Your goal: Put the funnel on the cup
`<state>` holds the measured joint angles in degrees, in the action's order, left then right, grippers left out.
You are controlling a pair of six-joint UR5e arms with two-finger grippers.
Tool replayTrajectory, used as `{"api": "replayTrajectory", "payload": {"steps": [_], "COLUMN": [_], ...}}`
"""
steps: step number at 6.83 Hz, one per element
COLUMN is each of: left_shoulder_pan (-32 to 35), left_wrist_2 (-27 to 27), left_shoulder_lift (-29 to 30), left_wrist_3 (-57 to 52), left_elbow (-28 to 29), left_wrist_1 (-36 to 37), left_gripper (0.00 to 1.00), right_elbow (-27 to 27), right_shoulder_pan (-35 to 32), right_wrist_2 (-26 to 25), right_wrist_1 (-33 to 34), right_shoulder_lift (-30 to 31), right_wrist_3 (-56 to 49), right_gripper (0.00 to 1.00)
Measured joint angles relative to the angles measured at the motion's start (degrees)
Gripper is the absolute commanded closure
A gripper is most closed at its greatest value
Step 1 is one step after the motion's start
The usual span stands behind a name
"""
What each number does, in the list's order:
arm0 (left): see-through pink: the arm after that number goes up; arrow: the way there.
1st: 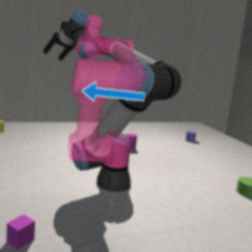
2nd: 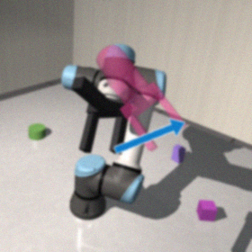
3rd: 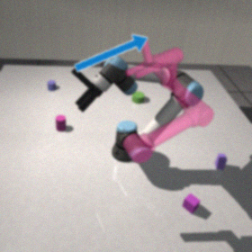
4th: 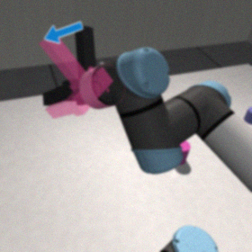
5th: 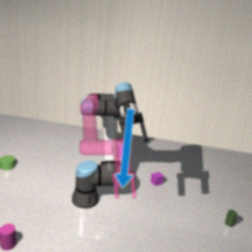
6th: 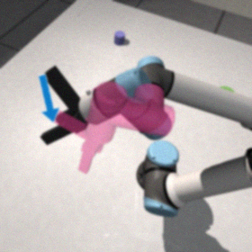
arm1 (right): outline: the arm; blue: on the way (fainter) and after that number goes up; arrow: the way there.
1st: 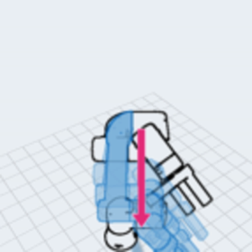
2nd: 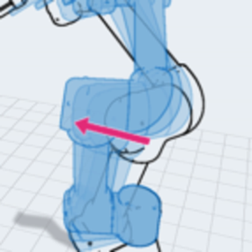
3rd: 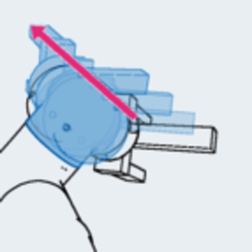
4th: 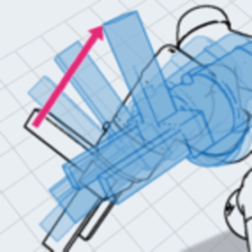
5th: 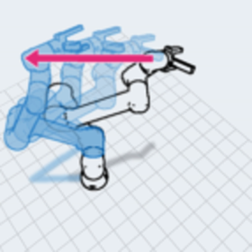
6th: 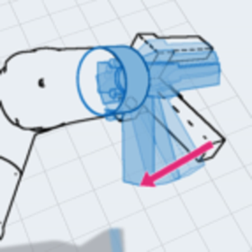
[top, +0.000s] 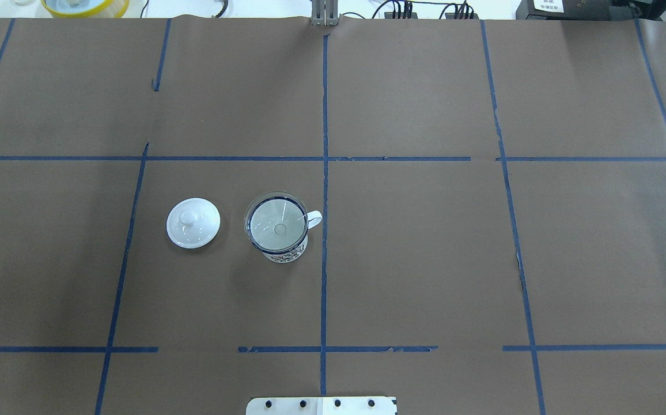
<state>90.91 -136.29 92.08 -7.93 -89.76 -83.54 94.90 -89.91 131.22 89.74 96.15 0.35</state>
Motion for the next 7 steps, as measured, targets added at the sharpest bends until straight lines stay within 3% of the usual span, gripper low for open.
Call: {"api": "replayTrajectory", "payload": {"steps": [7], "left_shoulder_pan": [-0.04], "left_wrist_2": [-0.41], "left_shoulder_lift": [-0.37], "left_wrist_3": [-0.03], "left_elbow": [-1.07], "left_wrist_1": [-0.41], "left_gripper": [0.00], "right_elbow": [0.02], "right_shoulder_pan": [0.00], "right_wrist_2": [0.00], "right_wrist_1": [0.00], "right_shoulder_lift": [0.00], "right_wrist_3": [0.00], "right_gripper": [0.00]}}
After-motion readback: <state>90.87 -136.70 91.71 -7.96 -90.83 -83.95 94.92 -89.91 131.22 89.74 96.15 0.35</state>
